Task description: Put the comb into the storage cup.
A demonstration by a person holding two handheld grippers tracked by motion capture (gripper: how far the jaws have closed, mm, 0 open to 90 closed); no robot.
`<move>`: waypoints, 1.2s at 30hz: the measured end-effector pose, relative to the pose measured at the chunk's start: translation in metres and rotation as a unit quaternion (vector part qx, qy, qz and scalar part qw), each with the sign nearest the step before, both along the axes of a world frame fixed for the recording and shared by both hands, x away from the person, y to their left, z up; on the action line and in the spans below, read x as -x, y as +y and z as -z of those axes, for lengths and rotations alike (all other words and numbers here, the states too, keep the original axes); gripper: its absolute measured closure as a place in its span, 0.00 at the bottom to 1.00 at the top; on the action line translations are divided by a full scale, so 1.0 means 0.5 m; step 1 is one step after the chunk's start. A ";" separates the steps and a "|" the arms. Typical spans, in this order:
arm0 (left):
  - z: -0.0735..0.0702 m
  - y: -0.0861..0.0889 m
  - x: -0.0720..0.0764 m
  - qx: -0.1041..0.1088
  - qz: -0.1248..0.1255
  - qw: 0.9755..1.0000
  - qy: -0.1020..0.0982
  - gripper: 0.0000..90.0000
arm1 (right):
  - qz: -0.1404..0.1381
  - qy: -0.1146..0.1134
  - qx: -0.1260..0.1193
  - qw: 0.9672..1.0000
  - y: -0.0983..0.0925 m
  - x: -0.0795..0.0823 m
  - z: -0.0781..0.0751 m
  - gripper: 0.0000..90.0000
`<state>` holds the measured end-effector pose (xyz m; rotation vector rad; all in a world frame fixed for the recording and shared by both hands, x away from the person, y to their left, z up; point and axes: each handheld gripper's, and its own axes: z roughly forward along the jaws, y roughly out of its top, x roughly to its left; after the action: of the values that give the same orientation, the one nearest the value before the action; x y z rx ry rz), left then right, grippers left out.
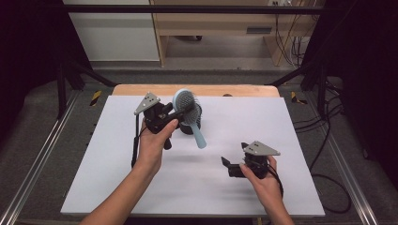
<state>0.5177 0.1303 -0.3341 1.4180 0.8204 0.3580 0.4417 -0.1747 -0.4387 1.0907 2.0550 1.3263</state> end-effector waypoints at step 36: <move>-0.099 -0.066 -0.058 0.010 -0.003 0.999 -0.041 0.57 | 0.053 -0.047 -0.022 0.997 -0.057 -0.001 0.024 0.05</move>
<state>0.5467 0.0972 -0.2845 1.3730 0.7588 0.4089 0.4423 -0.2033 -0.4509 1.1181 1.8828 1.3485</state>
